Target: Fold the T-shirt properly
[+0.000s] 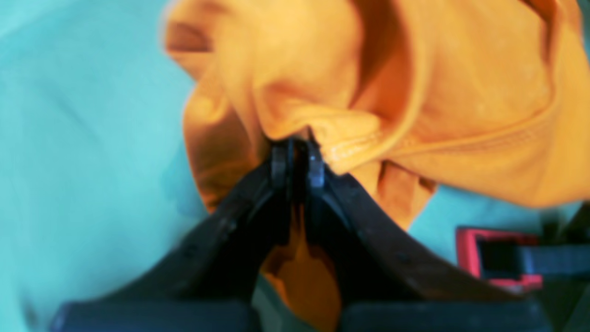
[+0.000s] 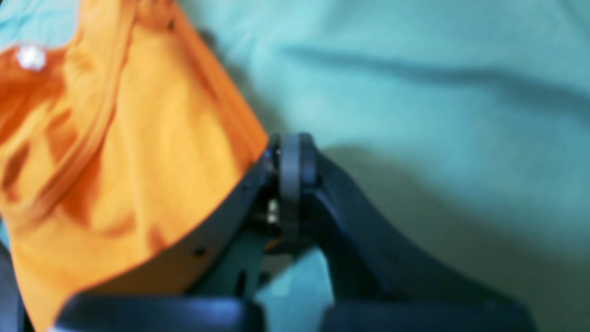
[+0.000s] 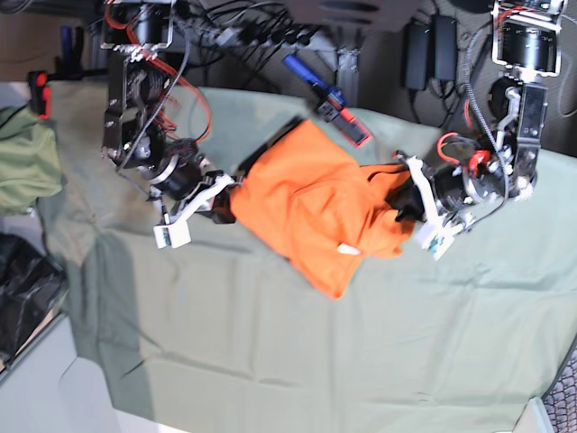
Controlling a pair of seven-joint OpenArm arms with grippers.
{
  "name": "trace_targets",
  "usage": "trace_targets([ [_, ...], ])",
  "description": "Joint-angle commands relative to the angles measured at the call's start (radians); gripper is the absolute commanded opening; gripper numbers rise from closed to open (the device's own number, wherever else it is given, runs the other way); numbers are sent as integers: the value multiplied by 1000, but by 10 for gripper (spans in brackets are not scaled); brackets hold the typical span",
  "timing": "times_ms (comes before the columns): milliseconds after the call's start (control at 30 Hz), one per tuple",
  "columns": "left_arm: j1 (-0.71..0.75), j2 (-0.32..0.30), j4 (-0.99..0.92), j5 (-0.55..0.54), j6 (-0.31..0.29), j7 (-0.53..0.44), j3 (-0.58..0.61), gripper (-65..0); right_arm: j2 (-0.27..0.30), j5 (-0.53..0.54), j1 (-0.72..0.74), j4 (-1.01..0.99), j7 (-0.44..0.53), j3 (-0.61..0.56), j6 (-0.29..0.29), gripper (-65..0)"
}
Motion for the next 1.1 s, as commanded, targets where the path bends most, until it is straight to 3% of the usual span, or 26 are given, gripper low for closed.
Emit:
trace_targets([
  [0, -48, -3, -21, -11, -9, -23, -2, -611, 11, 20, 0, 35, 11, 3, 116, -650],
  [300, -263, 3, -302, -12, -9, -46, -1, -611, 3, 65, -106, 137, -11, 3, 116, -650],
  [500, -374, 69, -435, 11, -9, -50, -1, -611, -7, 90, -163, 183, -15, 3, 116, -650],
  [733, -463, 130, -543, 44, -9, -69, 39, -611, -80, 99, -203, 195, -25, 3, 116, -650],
  [933, -499, 115, -549, 89, -9, -68, 109, -606, -131, 109, -213, 197, -25, 5, 118, -650],
  [1067, -498, 58, -494, 43, -9, -17, 109, -604, -130, 97, -213, 214, -25, 36, 118, -650],
])
